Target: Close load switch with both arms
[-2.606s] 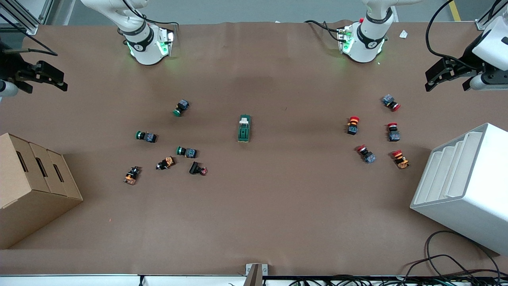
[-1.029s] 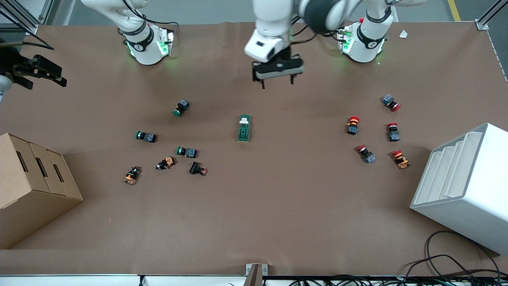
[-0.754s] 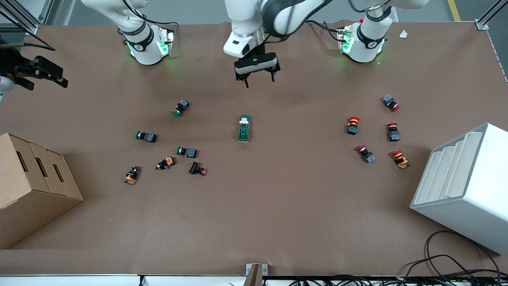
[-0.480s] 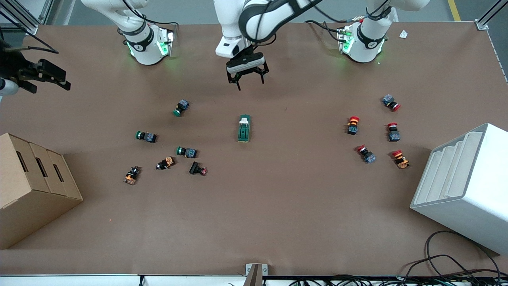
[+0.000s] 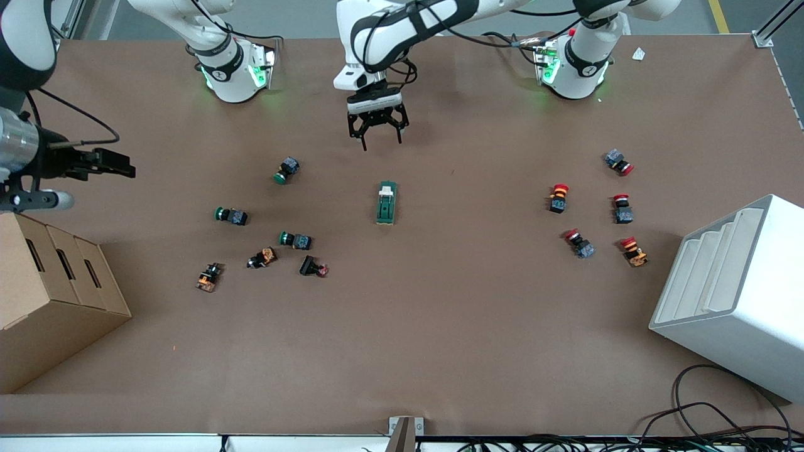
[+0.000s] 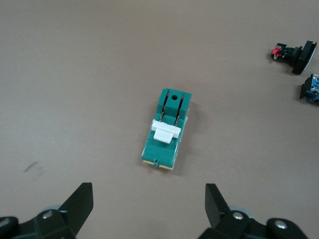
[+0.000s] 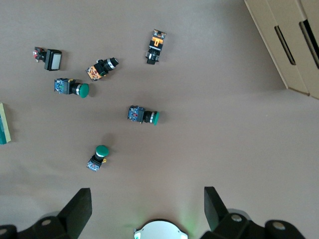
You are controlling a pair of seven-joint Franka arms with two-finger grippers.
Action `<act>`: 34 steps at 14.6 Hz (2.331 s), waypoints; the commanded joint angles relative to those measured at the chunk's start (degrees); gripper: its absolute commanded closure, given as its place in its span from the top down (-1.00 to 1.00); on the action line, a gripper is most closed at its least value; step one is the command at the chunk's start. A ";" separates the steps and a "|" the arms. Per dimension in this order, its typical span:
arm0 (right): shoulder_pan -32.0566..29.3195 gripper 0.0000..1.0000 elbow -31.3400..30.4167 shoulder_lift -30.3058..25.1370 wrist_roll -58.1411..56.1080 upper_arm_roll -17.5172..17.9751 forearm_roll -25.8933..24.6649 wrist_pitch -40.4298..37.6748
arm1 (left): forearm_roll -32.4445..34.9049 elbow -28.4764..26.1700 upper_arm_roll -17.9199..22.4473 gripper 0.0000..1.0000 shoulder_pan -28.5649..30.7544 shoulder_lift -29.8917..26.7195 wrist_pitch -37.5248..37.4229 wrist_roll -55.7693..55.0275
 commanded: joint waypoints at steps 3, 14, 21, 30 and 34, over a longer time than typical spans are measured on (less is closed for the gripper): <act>2.50 1.00 -1.06 -0.79 21.84 0.61 6.67 -2.26 | 8.15 -0.53 12.04 0.99 -12.31 1.74 -0.79 -10.21; 23.41 1.00 -11.43 1.92 73.63 0.70 17.40 17.83 | 32.48 -3.70 21.29 0.97 -19.89 9.21 -7.03 -25.61; 37.12 1.00 -11.79 16.41 91.33 0.70 17.85 38.85 | 38.65 -2.82 24.19 0.97 -20.68 11.67 -7.73 -25.27; 46.36 1.00 -18.99 22.22 90.90 0.62 17.67 58.37 | 37.86 -0.72 24.55 0.97 -21.47 14.84 -8.61 -21.66; 48.21 1.00 -18.82 25.48 90.64 0.61 17.05 61.89 | 37.78 -0.36 24.55 0.97 -21.39 14.84 -8.61 -21.57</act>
